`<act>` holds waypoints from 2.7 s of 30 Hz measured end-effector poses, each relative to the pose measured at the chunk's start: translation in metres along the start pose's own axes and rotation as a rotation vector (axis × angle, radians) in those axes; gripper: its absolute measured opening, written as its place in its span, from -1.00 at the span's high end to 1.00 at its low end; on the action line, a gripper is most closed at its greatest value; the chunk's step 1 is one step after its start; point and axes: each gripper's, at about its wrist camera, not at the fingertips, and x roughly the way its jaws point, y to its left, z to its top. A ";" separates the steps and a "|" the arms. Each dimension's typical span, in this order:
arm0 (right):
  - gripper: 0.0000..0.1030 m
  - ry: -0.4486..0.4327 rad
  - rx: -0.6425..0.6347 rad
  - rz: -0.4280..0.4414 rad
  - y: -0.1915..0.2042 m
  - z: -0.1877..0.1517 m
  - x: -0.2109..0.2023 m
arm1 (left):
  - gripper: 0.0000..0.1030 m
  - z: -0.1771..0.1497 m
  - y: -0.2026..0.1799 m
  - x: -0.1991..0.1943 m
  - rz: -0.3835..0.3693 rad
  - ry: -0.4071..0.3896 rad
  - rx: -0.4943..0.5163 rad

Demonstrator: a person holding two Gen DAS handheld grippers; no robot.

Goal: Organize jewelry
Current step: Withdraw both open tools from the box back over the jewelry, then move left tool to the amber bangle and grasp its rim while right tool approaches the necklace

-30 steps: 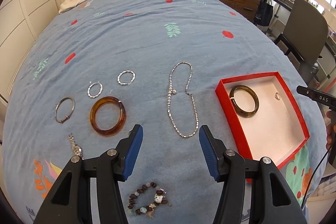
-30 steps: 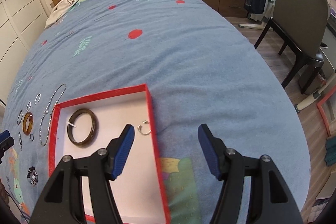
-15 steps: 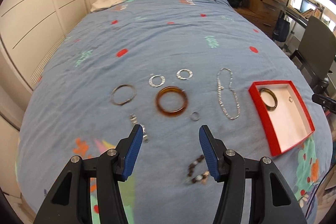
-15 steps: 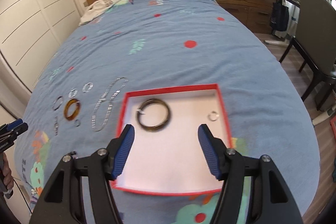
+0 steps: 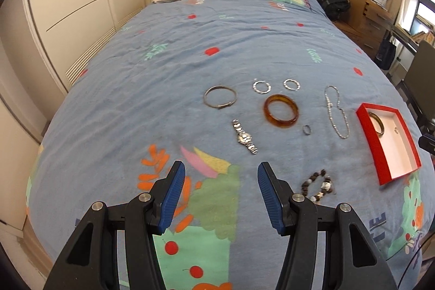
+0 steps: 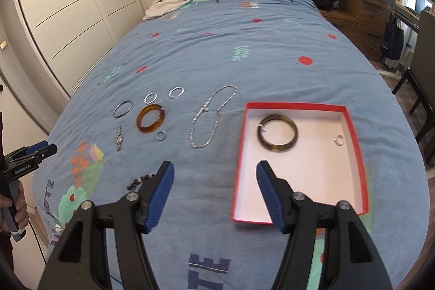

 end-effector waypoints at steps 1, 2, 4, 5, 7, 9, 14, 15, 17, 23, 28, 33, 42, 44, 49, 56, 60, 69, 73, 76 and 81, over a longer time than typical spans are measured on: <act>-0.19 0.006 -0.005 0.011 0.005 0.000 0.004 | -0.07 -0.001 0.004 0.003 0.005 0.006 -0.007; -0.19 0.008 -0.008 0.016 0.008 0.000 0.006 | -0.07 -0.002 0.008 0.007 0.008 0.013 -0.014; -0.19 0.016 -0.018 0.024 0.015 0.003 0.015 | -0.06 -0.002 0.014 0.015 0.011 0.025 -0.027; -0.19 0.017 -0.020 0.026 0.017 0.003 0.017 | -0.06 -0.002 0.016 0.018 0.011 0.028 -0.030; -0.19 0.023 -0.021 0.035 0.021 0.006 0.026 | -0.06 0.000 0.019 0.023 0.009 0.030 -0.035; -0.18 0.029 -0.023 0.042 0.022 0.009 0.033 | -0.06 0.003 0.019 0.030 0.001 0.036 -0.036; -0.18 0.051 -0.030 0.054 0.025 0.017 0.055 | -0.05 0.013 0.011 0.051 -0.017 0.054 -0.025; -0.18 0.053 -0.030 0.055 0.026 0.018 0.058 | -0.04 0.016 0.010 0.057 -0.020 0.059 -0.024; -0.18 0.062 -0.032 0.057 0.024 0.022 0.068 | -0.04 0.020 0.007 0.065 -0.027 0.066 -0.021; -0.18 0.087 -0.027 0.063 0.022 0.033 0.096 | -0.01 0.038 -0.003 0.093 -0.038 0.083 -0.007; -0.18 0.102 -0.028 0.073 0.024 0.039 0.114 | -0.01 0.048 -0.008 0.109 -0.044 0.089 -0.001; -0.18 0.120 -0.036 0.093 0.028 0.041 0.131 | 0.05 0.055 -0.012 0.123 -0.050 0.099 0.014; -0.18 0.140 -0.031 0.087 0.027 0.044 0.152 | 0.06 0.066 -0.017 0.143 -0.071 0.114 0.021; -0.18 0.143 -0.031 0.092 0.026 0.045 0.155 | 0.06 0.068 -0.020 0.147 -0.074 0.115 0.025; -0.18 0.151 -0.039 0.096 0.028 0.045 0.162 | 0.10 0.074 -0.027 0.157 -0.085 0.120 0.037; -0.18 0.147 -0.024 0.083 0.021 0.051 0.170 | 0.12 0.084 -0.040 0.167 -0.117 0.123 0.050; -0.19 0.147 0.001 0.053 0.014 0.058 0.179 | 0.12 0.089 -0.052 0.179 -0.137 0.140 0.067; -0.19 0.197 0.060 0.029 0.007 0.067 0.217 | 0.12 0.094 -0.075 0.211 -0.170 0.199 0.092; -0.20 0.196 0.048 0.011 0.008 0.070 0.226 | 0.12 0.093 -0.080 0.222 -0.159 0.210 0.102; -0.22 0.195 0.039 0.009 0.008 0.073 0.229 | 0.13 0.093 -0.080 0.224 -0.165 0.207 0.097; -0.22 0.167 -0.007 -0.011 0.016 0.078 0.222 | 0.21 0.095 -0.081 0.225 -0.157 0.204 0.111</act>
